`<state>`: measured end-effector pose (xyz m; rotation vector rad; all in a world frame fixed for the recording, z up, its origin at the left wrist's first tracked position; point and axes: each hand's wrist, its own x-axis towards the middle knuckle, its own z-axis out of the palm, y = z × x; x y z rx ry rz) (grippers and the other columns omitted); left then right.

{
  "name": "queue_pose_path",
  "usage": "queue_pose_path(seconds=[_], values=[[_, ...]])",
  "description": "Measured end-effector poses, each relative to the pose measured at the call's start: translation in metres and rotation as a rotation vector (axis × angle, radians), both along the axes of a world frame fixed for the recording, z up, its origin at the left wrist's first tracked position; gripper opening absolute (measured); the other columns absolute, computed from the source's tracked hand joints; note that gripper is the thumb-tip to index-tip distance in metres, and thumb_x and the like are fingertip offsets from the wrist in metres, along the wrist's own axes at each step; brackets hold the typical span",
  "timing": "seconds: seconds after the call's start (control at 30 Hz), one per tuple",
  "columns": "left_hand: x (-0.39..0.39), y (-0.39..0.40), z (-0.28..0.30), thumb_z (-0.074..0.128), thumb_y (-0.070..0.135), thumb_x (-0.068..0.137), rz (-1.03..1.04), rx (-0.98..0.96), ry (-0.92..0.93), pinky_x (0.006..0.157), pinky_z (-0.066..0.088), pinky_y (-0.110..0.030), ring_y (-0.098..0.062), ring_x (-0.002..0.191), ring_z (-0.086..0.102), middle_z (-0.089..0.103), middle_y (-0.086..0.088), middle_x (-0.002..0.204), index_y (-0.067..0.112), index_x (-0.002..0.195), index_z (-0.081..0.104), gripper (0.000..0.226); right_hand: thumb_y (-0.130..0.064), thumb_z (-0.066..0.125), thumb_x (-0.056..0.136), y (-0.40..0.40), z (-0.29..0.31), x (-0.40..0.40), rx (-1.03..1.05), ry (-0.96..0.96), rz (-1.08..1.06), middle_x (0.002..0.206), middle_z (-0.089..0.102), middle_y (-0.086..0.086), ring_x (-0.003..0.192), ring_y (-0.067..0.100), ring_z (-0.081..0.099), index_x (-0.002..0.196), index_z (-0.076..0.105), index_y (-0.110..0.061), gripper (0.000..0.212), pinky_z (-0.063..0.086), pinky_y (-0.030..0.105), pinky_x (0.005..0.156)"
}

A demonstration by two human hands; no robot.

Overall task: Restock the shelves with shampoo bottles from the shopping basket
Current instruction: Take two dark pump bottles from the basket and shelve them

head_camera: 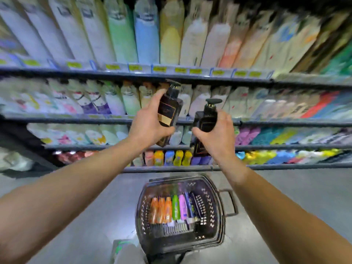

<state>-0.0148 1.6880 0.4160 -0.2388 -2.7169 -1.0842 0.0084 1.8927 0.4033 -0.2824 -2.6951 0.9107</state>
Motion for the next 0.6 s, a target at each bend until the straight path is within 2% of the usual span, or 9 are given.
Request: queue_pose_path(seconds=[0.07, 0.23, 0.37, 0.5, 0.6], values=[[-0.008, -0.001, 0.042, 0.084, 0.036, 0.055, 0.013, 0.012, 0.080, 0.085, 0.051, -0.031, -0.023, 0.104, 0.063, 0.064, -0.003, 0.121, 0.037, 0.145, 0.025, 0.108, -0.049, 0.078, 0.070, -0.001, 0.042, -0.009, 0.020, 0.085, 0.003, 0.134, 0.047, 0.004, 0.121, 0.023, 0.048, 0.141, 0.040, -0.018, 0.086, 0.043, 0.034, 0.092], [-0.018, -0.001, 0.135, 0.087, 0.040, 0.055, 0.030, 0.042, 0.276, 0.083, 0.051, -0.030, -0.019, 0.103, 0.064, 0.065, 0.002, 0.120, 0.038, 0.145, 0.024, 0.109, -0.054, 0.077, 0.072, 0.000, 0.135, -0.028, 0.024, 0.230, 0.037, 0.146, 0.041, 0.002, 0.132, 0.022, 0.042, 0.147, 0.034, -0.021, 0.093, 0.041, 0.038, 0.100], [-0.021, 0.000, 0.195, 0.086, 0.040, 0.054, 0.065, 0.088, 0.405, 0.088, 0.051, -0.031, -0.018, 0.106, 0.062, 0.064, 0.005, 0.121, 0.040, 0.144, 0.026, 0.108, -0.050, 0.079, 0.068, 0.005, 0.194, -0.040, -0.015, 0.397, 0.065, 0.133, 0.048, 0.002, 0.122, 0.019, 0.047, 0.140, 0.042, -0.019, 0.087, 0.038, 0.026, 0.093], [-0.025, 0.001, 0.241, 0.087, 0.037, 0.056, 0.080, 0.108, 0.493, 0.086, 0.052, -0.033, -0.016, 0.104, 0.061, 0.064, 0.005, 0.118, 0.039, 0.143, 0.028, 0.105, -0.051, 0.077, 0.068, 0.013, 0.239, -0.049, -0.006, 0.495, 0.067, 0.130, 0.048, 0.002, 0.119, 0.020, 0.049, 0.139, 0.042, -0.018, 0.086, 0.039, 0.030, 0.090], [-0.031, 0.002, 0.271, 0.087, 0.035, 0.058, 0.100, 0.094, 0.537, 0.081, 0.053, -0.035, -0.020, 0.100, 0.062, 0.064, 0.003, 0.116, 0.039, 0.142, 0.026, 0.104, -0.054, 0.076, 0.068, 0.022, 0.271, -0.057, 0.001, 0.543, 0.070, 0.131, 0.048, 0.001, 0.120, 0.020, 0.049, 0.140, 0.042, -0.020, 0.086, 0.044, 0.038, 0.094]])
